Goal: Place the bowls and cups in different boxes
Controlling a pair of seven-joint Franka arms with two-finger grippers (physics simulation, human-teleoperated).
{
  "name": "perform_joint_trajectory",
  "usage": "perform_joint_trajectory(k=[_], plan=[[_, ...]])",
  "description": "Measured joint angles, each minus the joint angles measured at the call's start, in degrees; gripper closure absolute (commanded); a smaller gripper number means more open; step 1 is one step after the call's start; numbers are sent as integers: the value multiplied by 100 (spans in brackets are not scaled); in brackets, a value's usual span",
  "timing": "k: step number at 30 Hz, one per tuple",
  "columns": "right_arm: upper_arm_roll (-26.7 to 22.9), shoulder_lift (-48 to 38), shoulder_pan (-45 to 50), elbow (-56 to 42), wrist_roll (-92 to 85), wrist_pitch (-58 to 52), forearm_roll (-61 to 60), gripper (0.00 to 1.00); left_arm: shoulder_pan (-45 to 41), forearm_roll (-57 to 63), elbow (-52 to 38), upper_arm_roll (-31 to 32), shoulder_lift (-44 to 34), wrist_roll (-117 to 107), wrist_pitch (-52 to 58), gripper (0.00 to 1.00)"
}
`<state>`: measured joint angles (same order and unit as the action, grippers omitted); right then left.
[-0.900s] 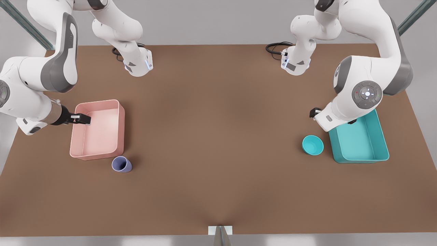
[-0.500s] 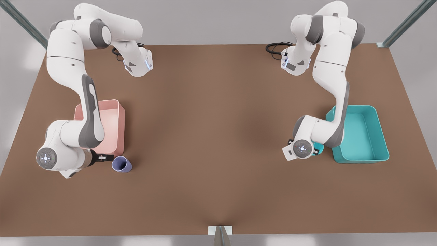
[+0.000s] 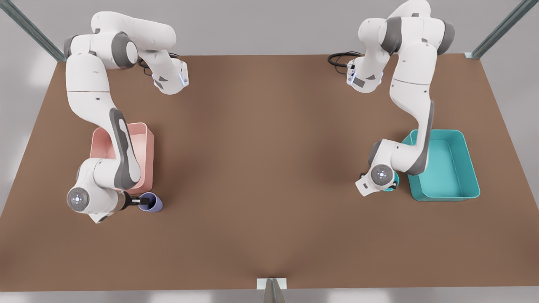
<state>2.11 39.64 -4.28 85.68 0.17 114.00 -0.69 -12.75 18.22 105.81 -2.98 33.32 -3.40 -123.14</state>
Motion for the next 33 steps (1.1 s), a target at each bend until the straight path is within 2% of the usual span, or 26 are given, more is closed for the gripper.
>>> perform_joint_trajectory(k=[1, 2, 3, 5, 7, 8, 9, 11, 14, 17, 19, 21, 24, 27, 32, 33], plan=[[0, 4, -1, 27, -3, 26, -2, 0, 0, -13, 14, 0, 14, -52, -19, 2], [-2, 21, -2, 42, -5, 52, -3, 0, 0, -20, 22, 0, 28, -102, -36, 18], [-5, 57, -2, 49, -7, 81, -6, 0, 0, -19, 26, 0, 45, -154, -49, 27], [-8, 161, 2, 55, -11, 139, -12, 0, 3, -25, 49, 0, 60, -243, -64, 29], [-8, 245, 17, 52, -14, 188, -15, 3, 14, -23, 86, 0, 65, -325, -67, 59], [-8, 275, 23, 51, -16, 211, -14, 30, 16, 2, 89, 0, 59, -377, -63, 71], [-9, 287, 35, 51, -19, 226, -14, 58, 17, 42, 87, 0, 45, -441, -56, 79], [1, 288, 56, 47, -30, 235, -26, 78, 18, 38, 69, 0, 16, -519, -51, 79], [31, 275, 99, 4, -84, 228, -115, 79, 5, 8, -45, 0, -237, -597, 83, 79], [42, 268, 113, -38, -86, 197, -80, 79, 77, -4, -287, -51, -891, -660, 635, 79], [50, 143, 102, -137, -89, 131, -69, 79, 366, -57, -366, -319, -1371, -695, 1083, 79], [189, -567, 74, -177, -113, -159, -93, 79, 574, -174, -379, -785, -1541, -714, 1366, 79], [219, -1535, -201, 23, -236, -782, -147, 79, 835, -389, -153, -1221, -1458, -681, 1338, 79], [184, -2326, -573, 869, -431, -1072, -98, 79, 1110, -787, 497, -1357, -1119, -577, 748, 79], [158, -2792, -975, 2329, -719, -727, -25, 79, 1697, -1107, 708, -1379, -496, -323, -306, 77], [157, -2768, -1029, 2462, -768, -562, -6, 79, 1717, -1145, 712, -1379, -464, -267, -445, 1]])
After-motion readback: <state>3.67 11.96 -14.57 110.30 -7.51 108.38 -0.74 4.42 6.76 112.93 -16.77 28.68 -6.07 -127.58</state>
